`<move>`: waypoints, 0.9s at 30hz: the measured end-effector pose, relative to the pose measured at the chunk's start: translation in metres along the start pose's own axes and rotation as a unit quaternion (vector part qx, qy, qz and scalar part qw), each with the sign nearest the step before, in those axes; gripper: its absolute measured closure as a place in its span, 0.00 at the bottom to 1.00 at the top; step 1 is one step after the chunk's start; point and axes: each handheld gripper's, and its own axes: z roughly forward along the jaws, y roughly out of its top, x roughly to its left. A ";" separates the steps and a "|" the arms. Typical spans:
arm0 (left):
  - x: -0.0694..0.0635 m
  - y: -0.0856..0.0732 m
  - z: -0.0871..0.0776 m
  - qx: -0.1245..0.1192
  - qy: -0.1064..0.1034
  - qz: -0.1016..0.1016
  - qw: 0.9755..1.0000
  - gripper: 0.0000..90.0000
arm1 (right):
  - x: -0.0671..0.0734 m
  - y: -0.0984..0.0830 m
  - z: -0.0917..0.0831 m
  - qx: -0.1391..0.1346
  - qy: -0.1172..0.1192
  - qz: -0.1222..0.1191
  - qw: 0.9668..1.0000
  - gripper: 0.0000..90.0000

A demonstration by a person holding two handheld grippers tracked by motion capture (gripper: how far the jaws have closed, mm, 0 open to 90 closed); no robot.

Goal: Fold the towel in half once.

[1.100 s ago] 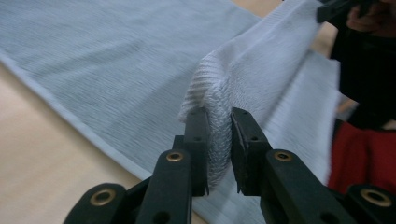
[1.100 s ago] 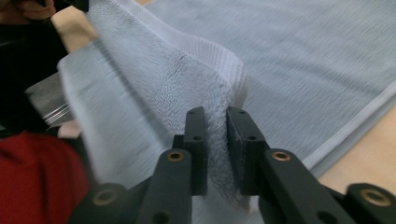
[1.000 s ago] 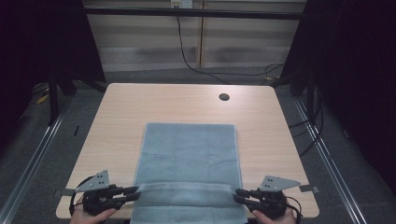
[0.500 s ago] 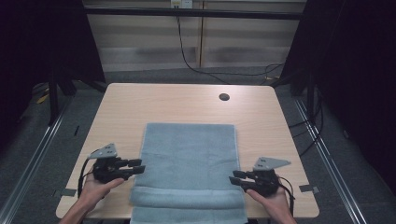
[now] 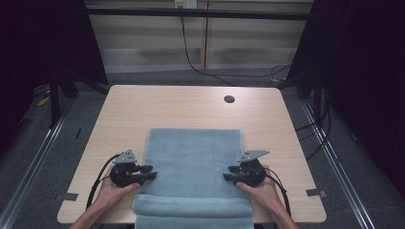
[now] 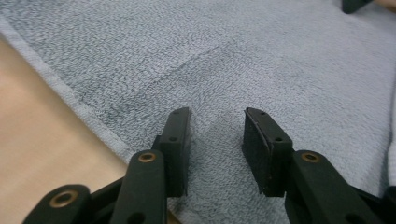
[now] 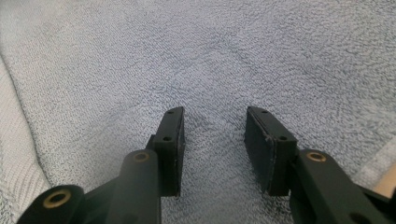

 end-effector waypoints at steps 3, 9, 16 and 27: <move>-0.010 -0.003 -0.003 0.009 -0.006 0.003 1.000 0.70 | 0.005 -0.012 -0.009 -0.007 0.012 0.009 1.000 0.65; -0.032 -0.011 -0.007 0.019 -0.017 0.005 1.000 0.70 | 0.020 -0.027 -0.022 -0.003 0.007 0.000 1.000 0.66; -0.045 -0.022 -0.016 0.020 -0.041 0.006 0.999 0.70 | 0.034 -0.039 -0.034 0.005 0.018 0.003 1.000 0.66; -0.051 -0.022 -0.021 0.027 -0.057 0.009 0.998 0.65 | 0.049 -0.050 -0.046 0.007 0.040 0.017 0.999 0.64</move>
